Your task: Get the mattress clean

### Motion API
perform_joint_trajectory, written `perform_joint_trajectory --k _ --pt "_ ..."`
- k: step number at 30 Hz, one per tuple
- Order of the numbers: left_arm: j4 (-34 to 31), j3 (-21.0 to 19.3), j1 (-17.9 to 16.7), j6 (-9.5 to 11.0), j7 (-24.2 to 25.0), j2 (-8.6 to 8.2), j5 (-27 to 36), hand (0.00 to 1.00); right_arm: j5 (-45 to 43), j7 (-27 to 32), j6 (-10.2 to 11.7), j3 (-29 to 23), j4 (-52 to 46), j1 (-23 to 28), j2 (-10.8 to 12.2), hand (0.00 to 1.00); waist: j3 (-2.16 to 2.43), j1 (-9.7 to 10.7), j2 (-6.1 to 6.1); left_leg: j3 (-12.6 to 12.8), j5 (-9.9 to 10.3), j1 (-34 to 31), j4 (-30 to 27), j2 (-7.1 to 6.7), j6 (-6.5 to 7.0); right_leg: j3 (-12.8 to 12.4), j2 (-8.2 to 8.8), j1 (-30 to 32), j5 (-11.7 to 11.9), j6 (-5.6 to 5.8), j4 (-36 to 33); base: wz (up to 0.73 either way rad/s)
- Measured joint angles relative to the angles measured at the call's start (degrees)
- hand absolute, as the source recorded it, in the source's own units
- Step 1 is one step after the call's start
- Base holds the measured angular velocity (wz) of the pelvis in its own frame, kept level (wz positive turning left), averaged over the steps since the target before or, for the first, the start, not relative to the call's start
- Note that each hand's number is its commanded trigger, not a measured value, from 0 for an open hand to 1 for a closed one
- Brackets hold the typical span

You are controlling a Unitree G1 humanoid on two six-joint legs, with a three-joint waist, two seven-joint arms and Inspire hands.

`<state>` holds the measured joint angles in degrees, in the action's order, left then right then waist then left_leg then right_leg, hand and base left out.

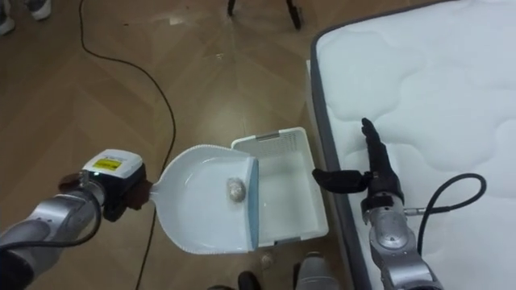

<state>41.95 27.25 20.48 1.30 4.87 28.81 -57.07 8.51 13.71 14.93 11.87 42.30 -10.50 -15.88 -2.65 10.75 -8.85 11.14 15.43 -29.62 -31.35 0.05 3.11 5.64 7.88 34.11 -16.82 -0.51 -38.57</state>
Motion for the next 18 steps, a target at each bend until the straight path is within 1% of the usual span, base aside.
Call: perform_joint_trajectory --k 3,7,12,18 --pt "0.06 0.17 1.05 -0.8 1.74 0.9 0.03 1.0 0.02 0.04 -0.02 0.38 0.08 -0.3 0.01 0.0 -0.03 0.08 -0.27 0.56 0.0 0.26 0.19 0.18 0.0 -0.28 -0.14 0.05 0.02 -0.04 0.05 -0.06" --pt "1.96 2.03 2.57 -1.17 2.42 2.22 0.12 1.0 0.01 0.92 0.0 1.2 0.07 -0.62 -0.03 0.0 0.01 0.06 -0.56 1.41 0.0 0.91 0.84 0.16 0.0 -0.83 -0.16 0.13 0.06 -0.06 -0.05 -0.09" --pt "2.76 3.76 2.64 -1.37 3.22 3.85 0.21 1.0 0.02 2.81 -0.02 2.57 0.04 -0.75 -0.07 0.0 -0.02 0.35 -0.92 1.46 0.0 1.02 1.09 0.17 -0.01 -0.77 -0.14 0.12 0.09 -0.11 -0.04 -0.01" --pt "4.34 3.76 2.64 -1.64 3.57 4.69 0.08 1.0 -0.1 4.0 0.03 2.58 -0.37 -0.75 -0.08 0.0 -0.02 0.27 -1.62 1.83 -0.04 1.39 1.51 0.16 0.03 -0.82 -0.08 0.0 0.26 -0.05 0.0 -0.01"
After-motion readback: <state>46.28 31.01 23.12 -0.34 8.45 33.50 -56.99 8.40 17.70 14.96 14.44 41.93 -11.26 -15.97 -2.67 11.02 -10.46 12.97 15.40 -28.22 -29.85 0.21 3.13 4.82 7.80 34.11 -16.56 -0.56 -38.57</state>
